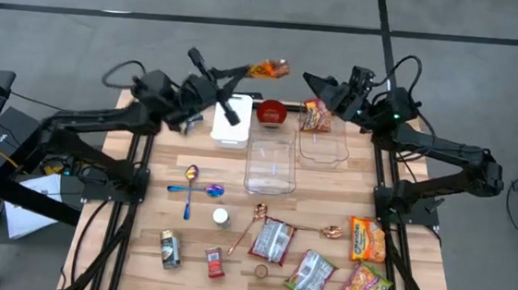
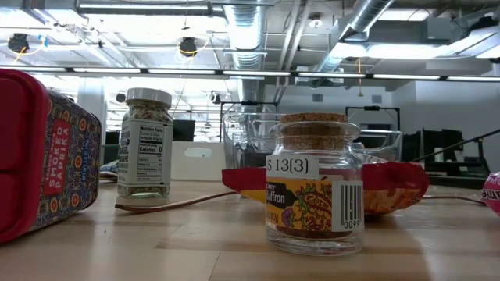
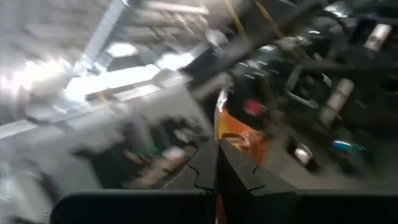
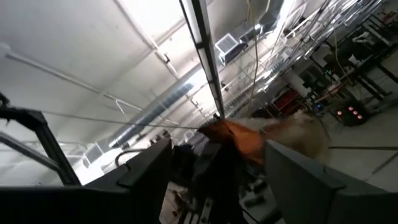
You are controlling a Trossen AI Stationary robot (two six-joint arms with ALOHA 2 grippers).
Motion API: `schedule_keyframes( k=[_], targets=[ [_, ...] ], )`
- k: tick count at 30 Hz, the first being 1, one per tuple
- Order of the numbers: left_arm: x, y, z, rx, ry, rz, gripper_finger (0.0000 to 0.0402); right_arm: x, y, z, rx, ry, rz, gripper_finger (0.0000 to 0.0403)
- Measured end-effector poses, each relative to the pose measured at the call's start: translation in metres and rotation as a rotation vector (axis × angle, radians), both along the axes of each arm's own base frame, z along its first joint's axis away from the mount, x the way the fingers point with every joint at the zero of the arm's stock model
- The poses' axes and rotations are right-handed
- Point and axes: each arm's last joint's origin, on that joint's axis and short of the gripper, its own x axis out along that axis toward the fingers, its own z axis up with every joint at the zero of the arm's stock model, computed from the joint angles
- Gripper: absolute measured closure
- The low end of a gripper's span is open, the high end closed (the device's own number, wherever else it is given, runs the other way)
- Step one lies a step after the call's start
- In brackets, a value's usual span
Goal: Pick & Place Food Item
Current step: Put the orange spice pack into the left transparent bin
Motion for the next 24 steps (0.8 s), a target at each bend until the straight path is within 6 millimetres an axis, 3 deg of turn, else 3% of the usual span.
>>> schedule_keyframes(
  k=[3,5,9,12,17,20,24],
  targets=[
    [-0.007,0.007,-0.005,-0.148,0.029,-0.146,0.0401,-0.011,0.003,0.005,-0.041,0.029,-0.012,0.0159],
    [0.002,0.01,-0.02,-0.248,0.118,-0.239,0.0401,-0.017,0.006,0.007,-0.053,0.04,-0.019,0.0159],
    [0.03,0.007,-0.067,-0.401,0.388,-0.241,0.0401,-0.029,0.009,0.011,-0.074,0.061,-0.036,0.0159],
    [0.049,0.01,-0.069,-0.452,0.296,-0.362,0.0401,-0.04,0.011,0.016,-0.088,0.052,-0.053,0.0159],
    [0.085,0.014,-0.131,-0.584,0.552,-0.36,0.0401,-0.054,0.014,0.023,-0.105,0.032,-0.068,0.0159],
    [0.098,0.014,-0.137,-0.597,0.559,-0.407,0.0401,-0.063,0.017,0.026,-0.108,0.022,-0.068,0.0159],
    [0.115,0.021,-0.173,-0.627,0.659,-0.353,0.0401,-0.069,0.02,0.028,-0.121,0.028,-0.072,0.0159]
  ],
)
